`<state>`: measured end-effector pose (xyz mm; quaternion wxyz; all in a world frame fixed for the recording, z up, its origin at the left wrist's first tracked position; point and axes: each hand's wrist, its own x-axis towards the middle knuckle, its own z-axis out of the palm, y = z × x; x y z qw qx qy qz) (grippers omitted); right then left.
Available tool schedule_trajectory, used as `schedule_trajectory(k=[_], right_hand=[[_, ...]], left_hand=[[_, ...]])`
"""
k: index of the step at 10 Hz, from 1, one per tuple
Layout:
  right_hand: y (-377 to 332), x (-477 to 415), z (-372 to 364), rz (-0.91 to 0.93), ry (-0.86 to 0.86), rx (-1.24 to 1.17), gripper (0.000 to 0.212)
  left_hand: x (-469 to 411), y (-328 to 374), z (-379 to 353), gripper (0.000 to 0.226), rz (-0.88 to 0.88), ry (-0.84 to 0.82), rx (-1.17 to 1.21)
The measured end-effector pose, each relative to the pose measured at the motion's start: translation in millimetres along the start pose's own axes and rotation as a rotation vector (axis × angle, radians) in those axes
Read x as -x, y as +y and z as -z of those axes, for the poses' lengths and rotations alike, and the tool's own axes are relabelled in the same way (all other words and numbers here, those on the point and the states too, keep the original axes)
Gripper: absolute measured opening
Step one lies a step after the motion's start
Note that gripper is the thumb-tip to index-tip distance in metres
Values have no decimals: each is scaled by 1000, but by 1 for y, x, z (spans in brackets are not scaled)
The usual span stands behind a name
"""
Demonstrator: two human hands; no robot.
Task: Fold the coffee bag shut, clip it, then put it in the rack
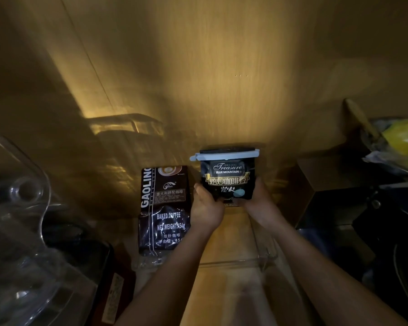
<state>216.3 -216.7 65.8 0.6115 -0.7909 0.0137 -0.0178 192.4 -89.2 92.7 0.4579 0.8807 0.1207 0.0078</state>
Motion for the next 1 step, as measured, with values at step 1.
schedule_trajectory(k=[1], right_hand=[[-3, 12, 1, -26, 145, 190, 53]], left_hand=[[7, 4, 3, 66, -10, 66, 41]])
